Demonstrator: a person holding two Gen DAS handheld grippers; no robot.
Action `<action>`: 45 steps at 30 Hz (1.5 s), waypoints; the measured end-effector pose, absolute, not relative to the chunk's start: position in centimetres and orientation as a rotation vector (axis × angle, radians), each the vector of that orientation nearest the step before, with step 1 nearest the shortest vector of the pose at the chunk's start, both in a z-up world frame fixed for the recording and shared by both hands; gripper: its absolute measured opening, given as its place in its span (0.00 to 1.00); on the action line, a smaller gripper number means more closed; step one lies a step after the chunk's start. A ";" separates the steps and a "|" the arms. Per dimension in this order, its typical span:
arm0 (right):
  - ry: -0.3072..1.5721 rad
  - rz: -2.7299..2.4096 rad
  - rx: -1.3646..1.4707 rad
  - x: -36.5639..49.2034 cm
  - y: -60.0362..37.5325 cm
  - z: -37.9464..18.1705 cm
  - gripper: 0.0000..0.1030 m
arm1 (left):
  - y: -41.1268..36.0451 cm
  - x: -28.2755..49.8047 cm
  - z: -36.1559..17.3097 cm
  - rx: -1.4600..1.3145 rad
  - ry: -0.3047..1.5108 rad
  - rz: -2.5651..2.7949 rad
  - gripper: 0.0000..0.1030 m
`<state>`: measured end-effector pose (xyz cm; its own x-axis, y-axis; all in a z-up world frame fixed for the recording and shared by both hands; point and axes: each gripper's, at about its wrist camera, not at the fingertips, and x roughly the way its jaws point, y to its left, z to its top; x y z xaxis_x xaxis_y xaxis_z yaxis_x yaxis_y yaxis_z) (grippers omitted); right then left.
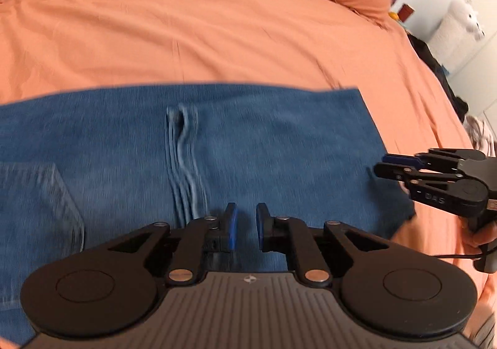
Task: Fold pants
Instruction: 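Open both grippers and release the folded jeans, then grasp the folded leg hems with the left gripper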
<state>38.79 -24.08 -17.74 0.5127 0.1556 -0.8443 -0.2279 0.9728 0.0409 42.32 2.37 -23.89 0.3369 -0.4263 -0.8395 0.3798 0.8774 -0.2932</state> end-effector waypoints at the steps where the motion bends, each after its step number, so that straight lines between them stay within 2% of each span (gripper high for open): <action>1: 1.008 0.226 -0.077 37.5 -24.3 -17.8 0.17 | 2.5 41.4 -24.2 -0.026 1.105 -0.520 0.13; 4: 1.018 0.222 -0.114 34.2 -24.6 -18.5 0.17 | 2.8 40.7 -25.4 -0.017 1.110 -0.491 0.12; 6: 1.018 0.214 -0.100 33.3 -24.9 -19.1 0.18 | 3.3 40.7 -26.2 -0.036 1.115 -0.456 0.05; 12: 1.050 0.205 -0.156 33.5 -24.1 -21.1 0.18 | 3.2 40.8 -27.5 -0.073 1.127 -0.409 0.05; 18: 1.090 0.214 -0.224 34.3 -23.1 -19.4 0.18 | 5.5 38.8 -25.1 -0.100 1.102 -0.391 0.06; 22: 1.044 0.316 -0.259 33.7 -21.8 -16.8 0.24 | 9.1 36.9 -23.3 -0.139 1.046 -0.343 0.18; 24: 1.022 0.394 -0.290 33.7 -20.2 -15.8 0.25 | 12.0 36.2 -22.6 -0.213 1.020 -0.299 0.35; 26: 1.000 0.457 -0.330 34.0 -18.3 -15.2 0.26 | 14.8 35.7 -22.0 -0.293 0.990 -0.258 0.46; 29: 0.964 0.533 -0.412 34.9 -14.9 -14.9 0.45 | 18.9 34.7 -21.4 -0.374 0.916 -0.191 0.49; 31: 0.946 0.563 -0.481 35.3 -12.4 -14.9 0.46 | 21.8 34.0 -21.4 -0.435 0.873 -0.117 0.49; 33: 0.952 0.585 -0.533 36.4 -10.4 -15.3 0.46 | 24.9 33.2 -21.7 -0.515 0.826 -0.038 0.56; 36: 0.942 0.627 -0.590 37.4 -7.9 -15.8 0.46 | 28.9 32.3 -22.7 -0.607 0.771 0.065 0.58; 42: 0.946 0.700 -0.696 39.8 -3.9 -17.1 0.46 | 34.4 32.6 -26.3 -0.802 0.750 0.150 0.62; 45: 0.959 0.723 -0.753 41.2 -2.8 -17.6 0.46 | 36.0 33.1 -28.2 -0.904 0.717 0.169 0.69</action>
<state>41.22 -2.76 -17.57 0.3916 0.1990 -0.8983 -0.8085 0.5406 -0.2327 33.14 35.97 -28.24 0.7582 -0.1559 -0.6332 -0.4221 0.6228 -0.6588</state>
